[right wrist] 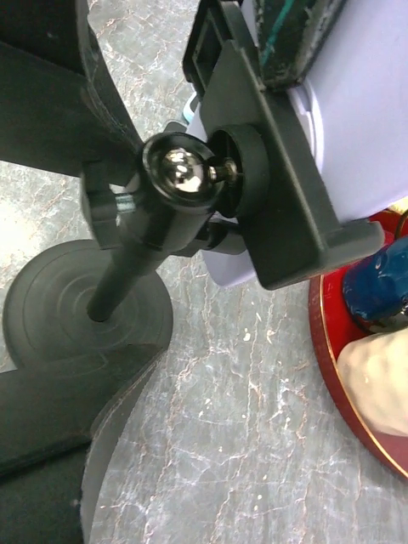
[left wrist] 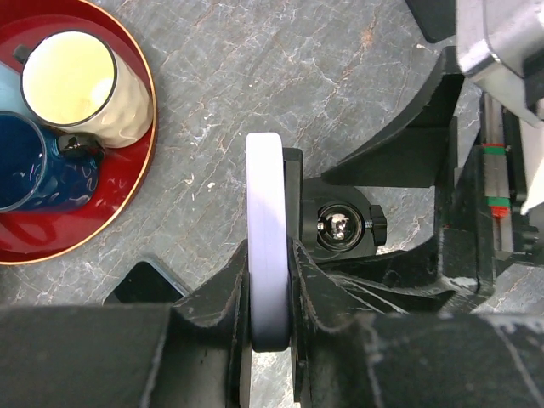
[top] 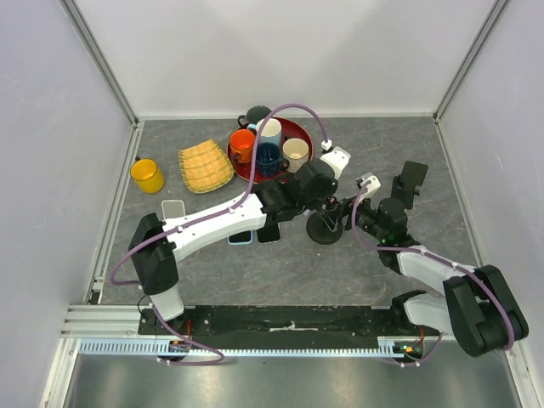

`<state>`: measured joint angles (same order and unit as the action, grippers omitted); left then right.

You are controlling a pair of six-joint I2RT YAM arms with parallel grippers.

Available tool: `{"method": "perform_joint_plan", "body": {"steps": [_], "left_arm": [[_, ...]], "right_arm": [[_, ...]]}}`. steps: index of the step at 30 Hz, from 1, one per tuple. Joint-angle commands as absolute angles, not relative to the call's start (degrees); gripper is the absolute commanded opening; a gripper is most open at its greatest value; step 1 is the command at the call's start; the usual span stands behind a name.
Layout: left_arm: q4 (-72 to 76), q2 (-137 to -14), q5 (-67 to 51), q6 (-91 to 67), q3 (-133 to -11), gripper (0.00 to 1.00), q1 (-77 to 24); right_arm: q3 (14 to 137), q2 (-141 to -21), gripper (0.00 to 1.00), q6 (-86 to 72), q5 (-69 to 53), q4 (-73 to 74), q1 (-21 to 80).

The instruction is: Remove the phone from the phone stand

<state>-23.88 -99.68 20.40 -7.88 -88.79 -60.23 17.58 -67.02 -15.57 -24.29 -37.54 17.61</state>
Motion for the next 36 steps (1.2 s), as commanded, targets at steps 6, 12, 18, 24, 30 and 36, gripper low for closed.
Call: {"method": "perform_joint_plan", "body": {"steps": [6, 12, 18, 24, 30, 36], "left_arm": [[-22.0, -96.2, 16.2, -7.0, -88.4, 0.02, -60.5], [-21.9, -95.9, 14.9, -7.0, -88.2, 0.02, -60.5], [-21.6, -95.2, 15.3, -6.8, -87.5, 0.02, -60.5], [-21.7, -93.4, 15.6, -6.9, -85.5, 0.02, -60.6], [-23.1, -91.6, 15.9, -10.3, -82.7, 0.02, -60.6], [-26.3, -90.1, 16.9, -15.4, -79.9, 0.02, -60.6]], "right_arm": [[22.1, -72.5, 0.66, -14.2, -29.4, -45.9, 18.1], [22.9, -74.8, 0.45, -13.7, -30.2, -47.3, 18.5], [21.6, -74.1, 0.0, -12.2, -26.8, -46.8, 18.5], [20.1, -72.6, 0.0, -11.7, -19.8, -46.0, 18.5], [18.9, -71.9, 0.0, -11.6, -12.8, -44.9, 18.5], [17.7, -70.8, 0.0, -11.7, -7.6, -44.3, 18.5]]}}
